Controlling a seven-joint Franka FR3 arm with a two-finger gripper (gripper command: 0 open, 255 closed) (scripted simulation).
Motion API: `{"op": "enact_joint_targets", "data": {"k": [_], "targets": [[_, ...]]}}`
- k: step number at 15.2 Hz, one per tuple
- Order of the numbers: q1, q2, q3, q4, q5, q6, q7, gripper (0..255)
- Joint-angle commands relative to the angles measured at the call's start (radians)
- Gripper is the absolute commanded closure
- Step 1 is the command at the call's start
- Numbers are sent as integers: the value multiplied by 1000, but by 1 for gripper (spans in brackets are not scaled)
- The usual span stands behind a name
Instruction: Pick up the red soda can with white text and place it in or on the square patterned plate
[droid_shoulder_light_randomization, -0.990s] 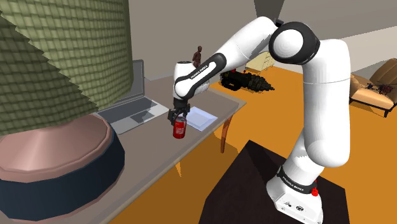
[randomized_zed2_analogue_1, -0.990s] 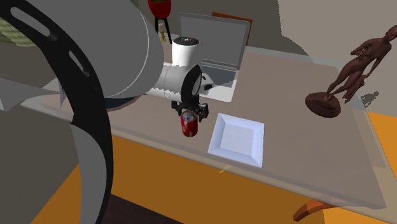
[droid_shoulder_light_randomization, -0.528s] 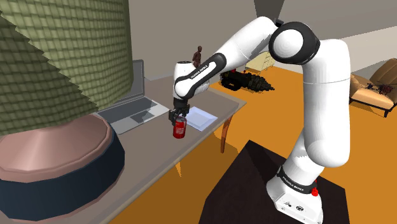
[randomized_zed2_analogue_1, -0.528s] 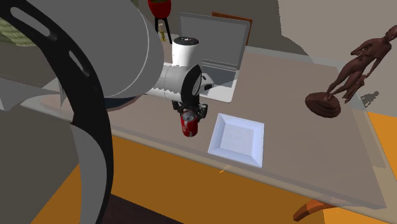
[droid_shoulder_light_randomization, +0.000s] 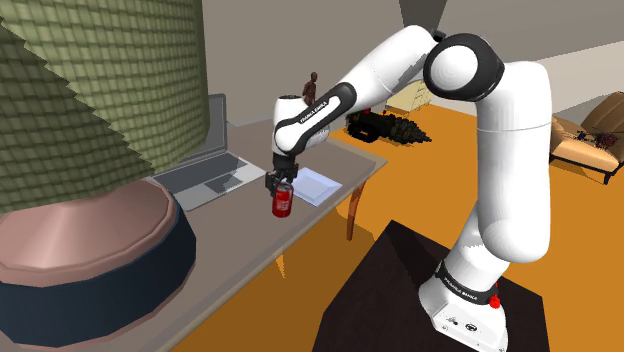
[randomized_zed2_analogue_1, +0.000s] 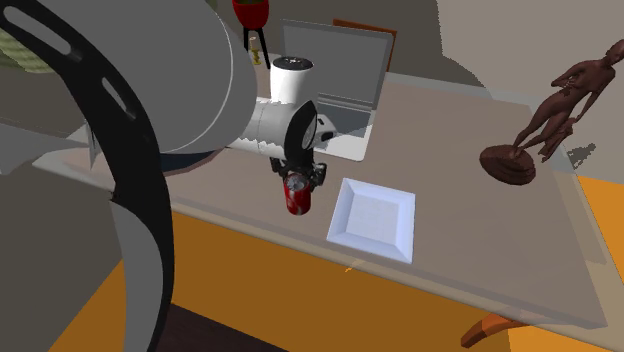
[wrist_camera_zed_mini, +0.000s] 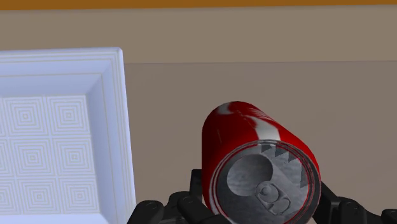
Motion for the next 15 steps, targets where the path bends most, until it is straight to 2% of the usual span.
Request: {"op": "enact_joint_targets", "data": {"k": [1, 15], "targets": [[0, -14, 0, 2, 0, -16, 1, 255], [1, -132, -1, 38, -4, -170, 4, 255]]}}
